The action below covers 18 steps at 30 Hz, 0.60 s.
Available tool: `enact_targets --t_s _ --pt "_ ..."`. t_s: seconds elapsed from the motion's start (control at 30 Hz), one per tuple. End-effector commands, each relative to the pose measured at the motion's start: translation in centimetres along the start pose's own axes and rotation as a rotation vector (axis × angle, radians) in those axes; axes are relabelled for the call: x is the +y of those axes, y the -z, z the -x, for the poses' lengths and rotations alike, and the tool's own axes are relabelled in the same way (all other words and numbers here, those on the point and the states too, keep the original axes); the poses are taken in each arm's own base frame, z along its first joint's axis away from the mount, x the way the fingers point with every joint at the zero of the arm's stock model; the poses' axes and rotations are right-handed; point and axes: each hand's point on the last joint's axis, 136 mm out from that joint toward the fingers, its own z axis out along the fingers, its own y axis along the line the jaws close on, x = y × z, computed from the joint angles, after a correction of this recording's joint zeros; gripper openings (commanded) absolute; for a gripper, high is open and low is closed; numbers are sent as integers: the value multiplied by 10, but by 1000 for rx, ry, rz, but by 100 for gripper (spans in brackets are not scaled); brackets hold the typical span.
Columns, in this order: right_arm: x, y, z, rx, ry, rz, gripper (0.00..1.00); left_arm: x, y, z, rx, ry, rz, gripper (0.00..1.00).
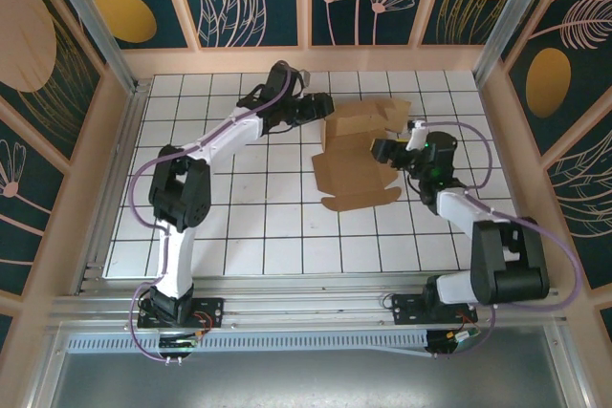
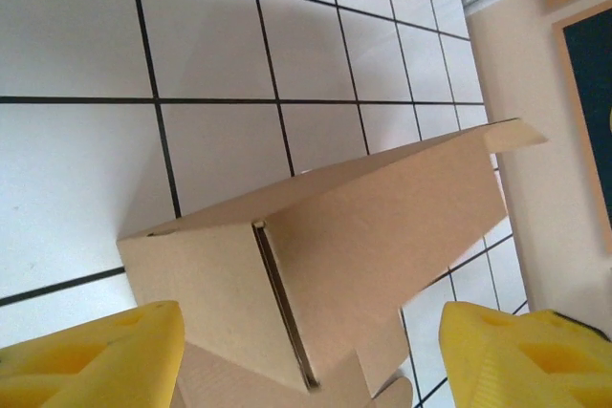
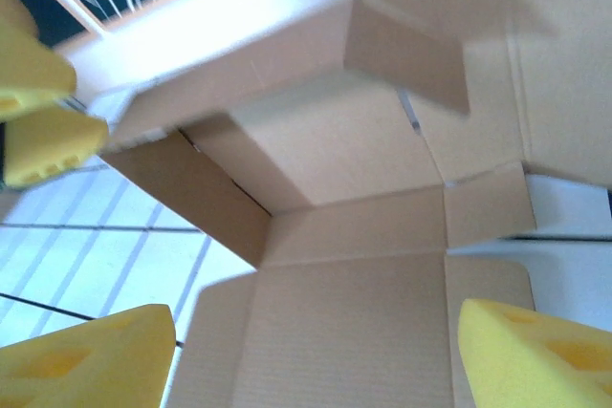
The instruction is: Fold the paper box
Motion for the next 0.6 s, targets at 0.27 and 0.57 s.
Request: enact_targets --t_s 0.27,0.57 --pt "1 -46 62 384 -430 -57 91 -10 1 -3 -76 203 -62 74" --pt "-7 -87 68 430 -410 -62 85 -8 -26 -10 -52 203 -49 73"
